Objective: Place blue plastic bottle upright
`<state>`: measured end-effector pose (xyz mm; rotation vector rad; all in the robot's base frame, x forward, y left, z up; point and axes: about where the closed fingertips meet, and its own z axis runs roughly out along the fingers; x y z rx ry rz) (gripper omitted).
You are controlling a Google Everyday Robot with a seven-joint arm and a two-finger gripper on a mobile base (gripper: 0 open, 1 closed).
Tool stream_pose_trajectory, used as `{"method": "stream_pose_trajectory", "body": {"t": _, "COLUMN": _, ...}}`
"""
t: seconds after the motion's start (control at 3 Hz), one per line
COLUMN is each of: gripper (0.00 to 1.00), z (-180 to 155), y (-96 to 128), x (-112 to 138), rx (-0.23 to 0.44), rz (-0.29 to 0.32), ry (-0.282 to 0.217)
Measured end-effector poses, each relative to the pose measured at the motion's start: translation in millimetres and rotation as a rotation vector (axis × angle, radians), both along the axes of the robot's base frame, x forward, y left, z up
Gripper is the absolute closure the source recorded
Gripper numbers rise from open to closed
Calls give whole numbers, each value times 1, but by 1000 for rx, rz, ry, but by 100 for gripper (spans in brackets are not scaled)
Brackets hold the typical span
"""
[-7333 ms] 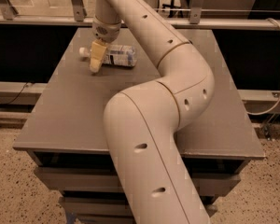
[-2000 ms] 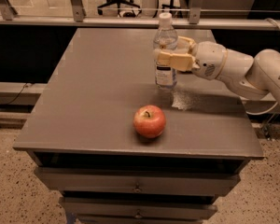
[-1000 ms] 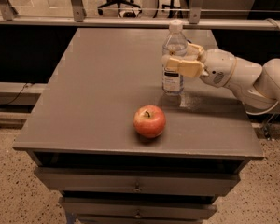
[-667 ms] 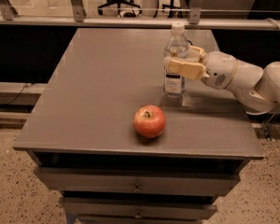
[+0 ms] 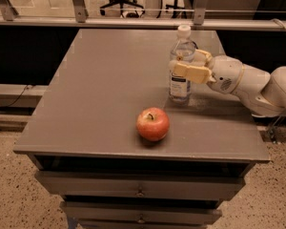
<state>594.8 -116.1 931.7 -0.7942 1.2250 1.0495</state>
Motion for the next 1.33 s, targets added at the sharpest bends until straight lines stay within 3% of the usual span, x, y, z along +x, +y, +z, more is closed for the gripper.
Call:
{"method": "stream_pose_trajectory", "body": {"t": 0.33, "gripper": 10, "z": -4, "y": -4, "x": 0, "rx": -3, "rz": -9, "ry": 1}}
{"method": "stream_pose_trajectory", "body": {"t": 0.67, "gripper": 0, "z": -7, "y": -8, "x": -1, "rx": -8, "rz": -16, "ry": 6}}
{"method": "stream_pose_trajectory", "body": {"t": 1.0, "gripper": 0, "z": -8, "y": -14, "x": -2, "rx": -31, "rz": -27, "ry": 13}}
{"method": "stream_pose_trajectory", "body": {"t": 1.33, "gripper": 0, "z": 6, "y": -40, "x": -9, "rx": -129, "rz": -68, "ry": 8}}
